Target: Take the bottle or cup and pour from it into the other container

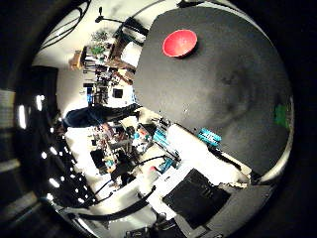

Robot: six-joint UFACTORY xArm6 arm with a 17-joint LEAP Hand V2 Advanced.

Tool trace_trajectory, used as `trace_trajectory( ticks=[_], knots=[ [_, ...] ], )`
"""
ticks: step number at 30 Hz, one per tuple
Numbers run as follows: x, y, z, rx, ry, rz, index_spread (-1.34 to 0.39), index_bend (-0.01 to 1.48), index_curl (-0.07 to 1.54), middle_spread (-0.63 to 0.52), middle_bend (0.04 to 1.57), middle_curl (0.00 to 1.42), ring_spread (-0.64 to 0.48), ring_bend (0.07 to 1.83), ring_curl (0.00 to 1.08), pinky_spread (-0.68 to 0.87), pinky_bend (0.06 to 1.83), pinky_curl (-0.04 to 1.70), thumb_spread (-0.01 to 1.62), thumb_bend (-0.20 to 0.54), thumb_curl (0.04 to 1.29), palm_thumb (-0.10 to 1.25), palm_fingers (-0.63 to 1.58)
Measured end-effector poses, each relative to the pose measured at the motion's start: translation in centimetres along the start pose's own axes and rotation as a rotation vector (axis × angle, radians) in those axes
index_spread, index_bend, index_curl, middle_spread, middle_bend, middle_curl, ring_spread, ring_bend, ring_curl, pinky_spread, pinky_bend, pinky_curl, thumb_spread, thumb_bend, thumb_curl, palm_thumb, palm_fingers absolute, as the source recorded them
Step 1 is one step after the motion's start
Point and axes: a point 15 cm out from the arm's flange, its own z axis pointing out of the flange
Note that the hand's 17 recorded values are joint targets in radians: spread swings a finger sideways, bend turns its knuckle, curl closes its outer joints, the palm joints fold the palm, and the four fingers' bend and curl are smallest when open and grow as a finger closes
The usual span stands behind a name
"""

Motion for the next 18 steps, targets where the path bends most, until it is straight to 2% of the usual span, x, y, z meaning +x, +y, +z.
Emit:
trace_trajectory(
  ticks=[7,10,18],
  knots=[
    [-0.9,0.0,-0.4,0.002,-0.001,-0.016,-0.36,0.18,0.32,0.00,0.20,0.33,0.15,0.25,0.23,0.47,0.54,0.00,1.07,-0.023,0.33,0.59,0.32],
    [-1.0,0.2,-2.2,0.044,0.024,-0.015,-0.36,0.18,0.32,0.00,0.19,0.33,0.15,0.26,0.23,0.46,0.56,0.00,1.07,-0.023,0.33,0.59,0.32],
    [2.6,2.6,-6.6,0.186,0.036,0.114,-0.35,0.16,0.30,0.00,0.20,0.34,0.15,0.29,0.24,0.46,0.62,0.00,1.07,-0.028,0.33,0.55,0.30]
  ],
)
